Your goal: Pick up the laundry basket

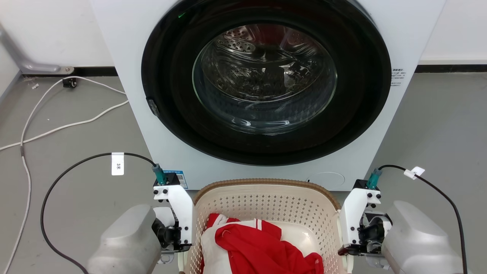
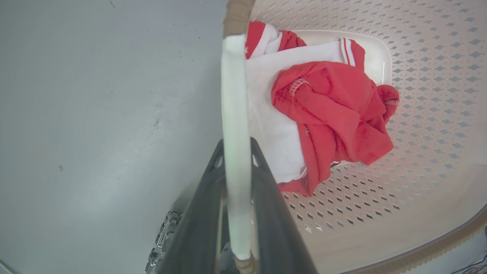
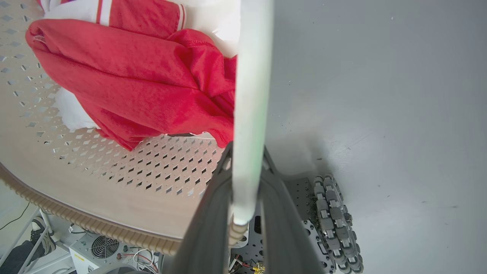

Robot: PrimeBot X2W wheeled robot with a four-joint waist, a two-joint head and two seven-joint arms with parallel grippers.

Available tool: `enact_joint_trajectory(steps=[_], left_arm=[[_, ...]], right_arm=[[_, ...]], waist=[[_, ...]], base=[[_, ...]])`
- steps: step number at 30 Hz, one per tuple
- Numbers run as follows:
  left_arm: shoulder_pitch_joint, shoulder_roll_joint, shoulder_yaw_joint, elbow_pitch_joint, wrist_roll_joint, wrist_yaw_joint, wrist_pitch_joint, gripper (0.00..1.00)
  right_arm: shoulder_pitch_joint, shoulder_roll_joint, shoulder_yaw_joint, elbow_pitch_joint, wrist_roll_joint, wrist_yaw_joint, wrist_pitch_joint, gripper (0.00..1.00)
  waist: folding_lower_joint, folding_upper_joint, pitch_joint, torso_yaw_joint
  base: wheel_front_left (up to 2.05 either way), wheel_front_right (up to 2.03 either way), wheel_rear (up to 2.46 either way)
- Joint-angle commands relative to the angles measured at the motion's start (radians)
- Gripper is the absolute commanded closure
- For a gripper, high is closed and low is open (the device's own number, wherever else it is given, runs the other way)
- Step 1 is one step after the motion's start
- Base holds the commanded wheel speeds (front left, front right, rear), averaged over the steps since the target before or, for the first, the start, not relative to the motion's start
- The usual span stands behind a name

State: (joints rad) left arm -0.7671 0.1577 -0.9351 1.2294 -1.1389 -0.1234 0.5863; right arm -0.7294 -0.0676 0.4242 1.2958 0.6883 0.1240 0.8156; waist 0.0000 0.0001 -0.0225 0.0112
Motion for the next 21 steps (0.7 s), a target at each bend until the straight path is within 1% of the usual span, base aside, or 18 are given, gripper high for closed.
enact_joint_trajectory(steps=[1,21], left_arm=[[-0.011,-0.026,-0.002,-0.017,-0.010,-0.013,0.000,1.00],[-0.020,-0.022,-0.024,-0.014,-0.030,-0.013,0.003,1.00]], right_arm=[[0.001,0.032,-0.003,-0.013,0.011,0.012,0.001,1.00],[-0.002,0.031,-0.004,-0.012,0.013,0.012,0.001,1.00]], waist=[[0.0000,-0.0001,0.000,-0.001],[0.0000,-0.0001,0.003,-0.001]], base=[[0.00,0.00,0.00],[0.00,0.00,0.00]])
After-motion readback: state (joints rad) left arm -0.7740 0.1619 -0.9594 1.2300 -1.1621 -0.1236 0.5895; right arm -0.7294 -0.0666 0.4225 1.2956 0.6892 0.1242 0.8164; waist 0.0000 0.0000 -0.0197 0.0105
